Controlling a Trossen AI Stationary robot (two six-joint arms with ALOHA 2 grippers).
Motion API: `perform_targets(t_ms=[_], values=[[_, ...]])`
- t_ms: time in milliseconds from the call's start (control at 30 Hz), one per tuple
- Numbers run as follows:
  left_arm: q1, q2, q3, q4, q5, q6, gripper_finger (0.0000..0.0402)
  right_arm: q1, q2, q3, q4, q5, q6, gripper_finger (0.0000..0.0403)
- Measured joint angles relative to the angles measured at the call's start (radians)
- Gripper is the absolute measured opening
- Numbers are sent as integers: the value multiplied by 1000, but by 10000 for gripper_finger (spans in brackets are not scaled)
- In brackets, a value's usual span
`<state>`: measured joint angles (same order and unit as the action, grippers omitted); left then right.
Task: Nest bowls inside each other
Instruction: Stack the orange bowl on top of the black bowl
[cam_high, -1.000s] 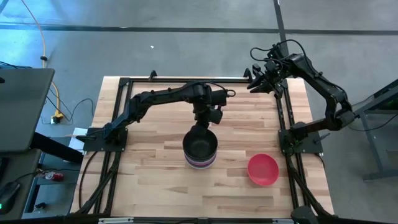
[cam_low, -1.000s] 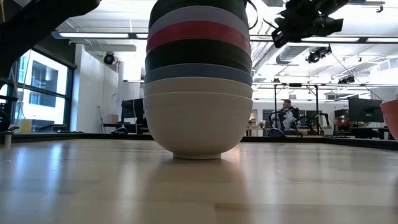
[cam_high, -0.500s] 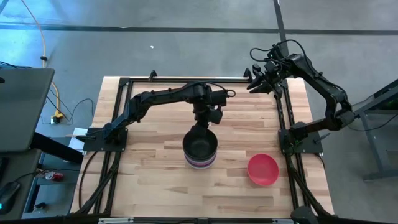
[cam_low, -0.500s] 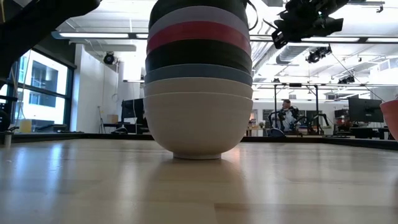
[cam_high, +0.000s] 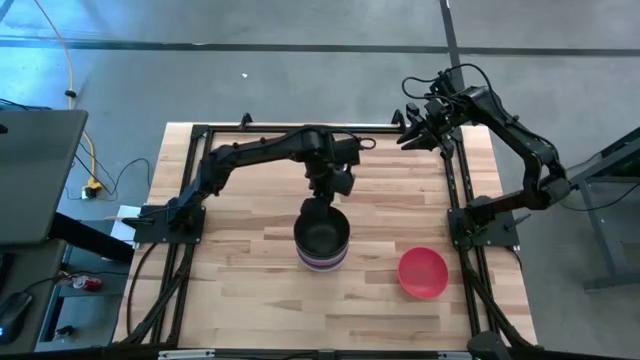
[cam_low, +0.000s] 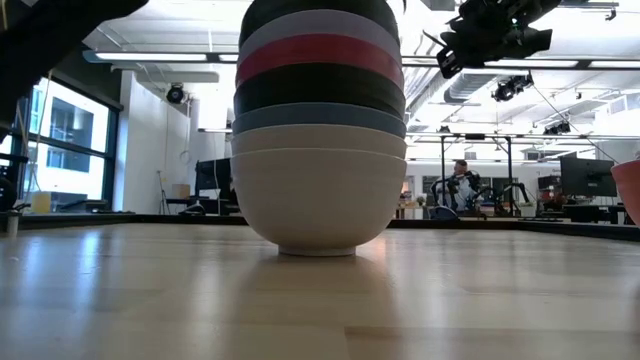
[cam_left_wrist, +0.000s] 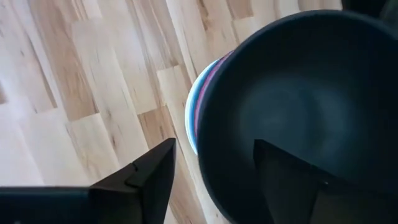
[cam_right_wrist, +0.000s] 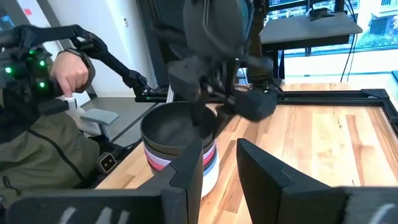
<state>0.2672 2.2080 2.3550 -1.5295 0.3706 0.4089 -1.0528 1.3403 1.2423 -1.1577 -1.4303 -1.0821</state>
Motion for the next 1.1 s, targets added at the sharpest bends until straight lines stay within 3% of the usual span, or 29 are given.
perform_targets(t_ms=[300,433,767,1000,1100], values=[[15,-143,0,-15,-7,5,207,0,0,0,1,0,14,90],[22,-234,1,-28,-15,3,207,0,0,0,0,28,99,90],[22,-463,1,-28,-38,-13,207,66,0,0,89,405,391,90],[14,-571,1,-41,-113,-83,207,164,0,0,190,828,603,90],[12,-609,-28,-41,-113,-92,207,193,0,0,159,923,670,90]])
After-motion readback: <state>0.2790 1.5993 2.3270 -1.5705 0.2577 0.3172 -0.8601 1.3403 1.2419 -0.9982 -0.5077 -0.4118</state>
